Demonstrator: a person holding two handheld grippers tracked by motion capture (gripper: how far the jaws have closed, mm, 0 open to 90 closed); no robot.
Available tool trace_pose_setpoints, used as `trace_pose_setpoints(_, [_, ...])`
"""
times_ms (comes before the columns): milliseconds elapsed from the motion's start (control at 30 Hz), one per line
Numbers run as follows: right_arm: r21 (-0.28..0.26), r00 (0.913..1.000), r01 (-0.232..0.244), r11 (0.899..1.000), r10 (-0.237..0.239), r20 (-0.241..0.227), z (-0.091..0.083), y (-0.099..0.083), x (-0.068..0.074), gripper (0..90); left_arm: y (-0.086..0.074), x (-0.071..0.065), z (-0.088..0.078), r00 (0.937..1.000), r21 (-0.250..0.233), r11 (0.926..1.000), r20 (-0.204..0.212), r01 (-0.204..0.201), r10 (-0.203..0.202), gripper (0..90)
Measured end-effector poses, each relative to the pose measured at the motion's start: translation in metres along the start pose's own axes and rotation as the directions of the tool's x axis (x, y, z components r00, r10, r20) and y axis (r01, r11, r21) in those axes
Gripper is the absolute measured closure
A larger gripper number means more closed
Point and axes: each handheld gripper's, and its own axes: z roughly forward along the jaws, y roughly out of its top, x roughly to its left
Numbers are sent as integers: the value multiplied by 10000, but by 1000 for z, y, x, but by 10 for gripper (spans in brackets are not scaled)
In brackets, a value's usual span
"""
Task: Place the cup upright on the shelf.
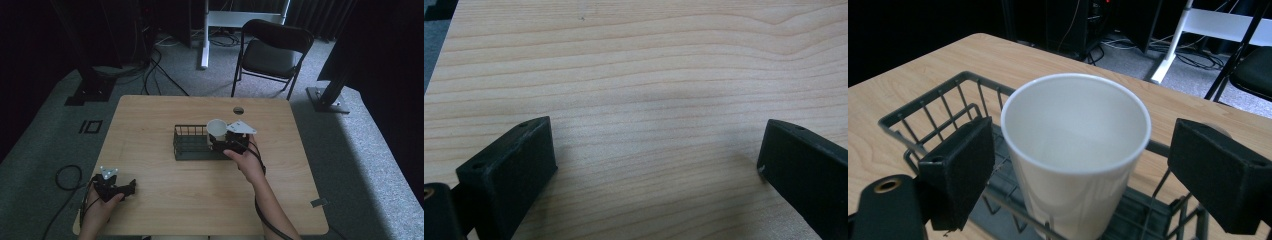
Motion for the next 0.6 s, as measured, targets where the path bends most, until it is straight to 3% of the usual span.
trace_pose_setpoints(600, [49,9999,-83,10000,83,69,-30,-18,-15,115,0,0,0,10000,1,10000,-1,0,0,24])
